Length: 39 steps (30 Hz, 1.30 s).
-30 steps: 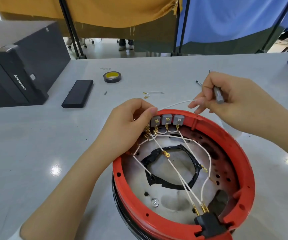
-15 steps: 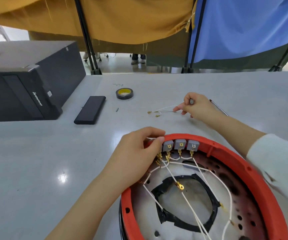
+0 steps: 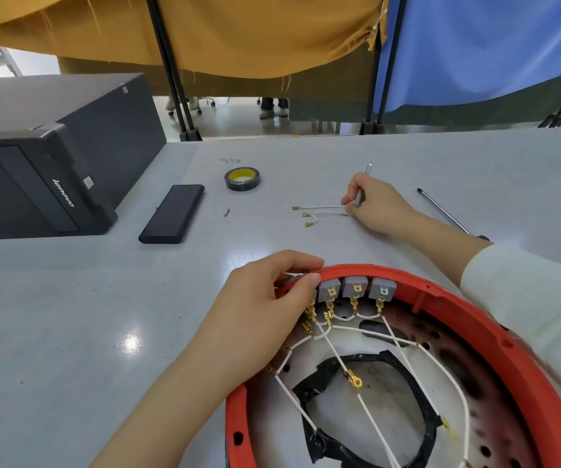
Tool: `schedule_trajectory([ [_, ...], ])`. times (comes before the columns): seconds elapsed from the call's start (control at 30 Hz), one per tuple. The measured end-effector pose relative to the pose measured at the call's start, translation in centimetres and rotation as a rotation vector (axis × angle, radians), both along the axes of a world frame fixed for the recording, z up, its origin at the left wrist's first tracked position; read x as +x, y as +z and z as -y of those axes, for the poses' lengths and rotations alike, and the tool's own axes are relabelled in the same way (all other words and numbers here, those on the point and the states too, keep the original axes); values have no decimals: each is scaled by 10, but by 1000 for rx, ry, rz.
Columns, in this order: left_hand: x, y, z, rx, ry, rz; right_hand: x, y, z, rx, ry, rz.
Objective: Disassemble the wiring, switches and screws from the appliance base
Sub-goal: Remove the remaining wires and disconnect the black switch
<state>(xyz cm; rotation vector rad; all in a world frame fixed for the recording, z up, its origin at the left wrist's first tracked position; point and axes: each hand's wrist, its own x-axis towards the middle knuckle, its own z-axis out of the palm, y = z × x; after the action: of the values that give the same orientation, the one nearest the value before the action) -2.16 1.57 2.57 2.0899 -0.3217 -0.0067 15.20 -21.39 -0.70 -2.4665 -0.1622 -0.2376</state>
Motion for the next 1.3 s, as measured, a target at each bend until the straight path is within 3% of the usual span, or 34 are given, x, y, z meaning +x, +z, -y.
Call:
schedule_trajectory([
  [0.23,0,1,0,-3,-6,-4,-6,-4,-4,2,72,-6],
  [0.33,0,1,0,-2,-9,-7,-22,12,-3,94,72,55],
  [0.67,1,7,4,-20,1,-31,-144,77,-26,168,342,-16],
  [0.83,4,9,6,-26,-5,-40,-183,71,-43,418,501,-89],
  [0.97,0,10,5,-91,44,-39,-195,56,-43,566,450,-82],
  [1.2,-6,4,-2,30,25,-48,-193,60,-43,693,274,-42],
  [1.3,-2,9,2,95,-18,-13,-191,62,-45,680,275,-136],
])
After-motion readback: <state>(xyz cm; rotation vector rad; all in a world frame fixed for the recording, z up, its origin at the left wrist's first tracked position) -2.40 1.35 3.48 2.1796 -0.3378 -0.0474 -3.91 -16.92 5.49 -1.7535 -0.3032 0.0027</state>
